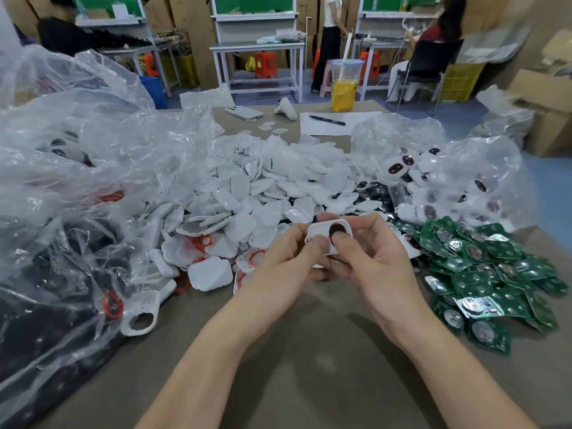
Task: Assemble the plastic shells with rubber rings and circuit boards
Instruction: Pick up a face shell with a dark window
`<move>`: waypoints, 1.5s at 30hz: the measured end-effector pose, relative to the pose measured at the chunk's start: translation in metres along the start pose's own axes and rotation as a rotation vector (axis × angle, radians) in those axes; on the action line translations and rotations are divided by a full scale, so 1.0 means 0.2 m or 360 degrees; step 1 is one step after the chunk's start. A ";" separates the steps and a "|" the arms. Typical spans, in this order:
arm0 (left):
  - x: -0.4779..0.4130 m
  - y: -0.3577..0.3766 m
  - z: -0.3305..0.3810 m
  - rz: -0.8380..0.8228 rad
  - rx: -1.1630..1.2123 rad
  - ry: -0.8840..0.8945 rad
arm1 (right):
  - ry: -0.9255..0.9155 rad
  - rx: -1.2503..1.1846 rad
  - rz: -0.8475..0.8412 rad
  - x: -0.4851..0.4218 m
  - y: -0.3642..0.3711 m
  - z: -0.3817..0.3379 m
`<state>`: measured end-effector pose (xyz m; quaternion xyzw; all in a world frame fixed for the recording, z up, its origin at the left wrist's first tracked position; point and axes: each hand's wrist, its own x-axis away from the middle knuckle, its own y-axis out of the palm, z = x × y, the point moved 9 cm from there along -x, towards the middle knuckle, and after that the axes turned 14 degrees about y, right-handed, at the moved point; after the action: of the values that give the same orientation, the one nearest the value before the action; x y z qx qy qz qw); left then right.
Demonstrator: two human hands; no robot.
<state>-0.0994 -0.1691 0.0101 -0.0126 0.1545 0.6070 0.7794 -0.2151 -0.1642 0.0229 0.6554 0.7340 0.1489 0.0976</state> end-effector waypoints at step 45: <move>0.08 -0.01 0.07 -0.0427 -0.1435 -0.0263 | 0.0166 0.1292 0.0473 0.09 -0.19 0.03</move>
<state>-0.0918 -0.1511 0.0189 -0.3211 -0.1897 0.5066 0.7773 -0.2516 -0.1506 0.0057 0.7307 0.6347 -0.1065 -0.2278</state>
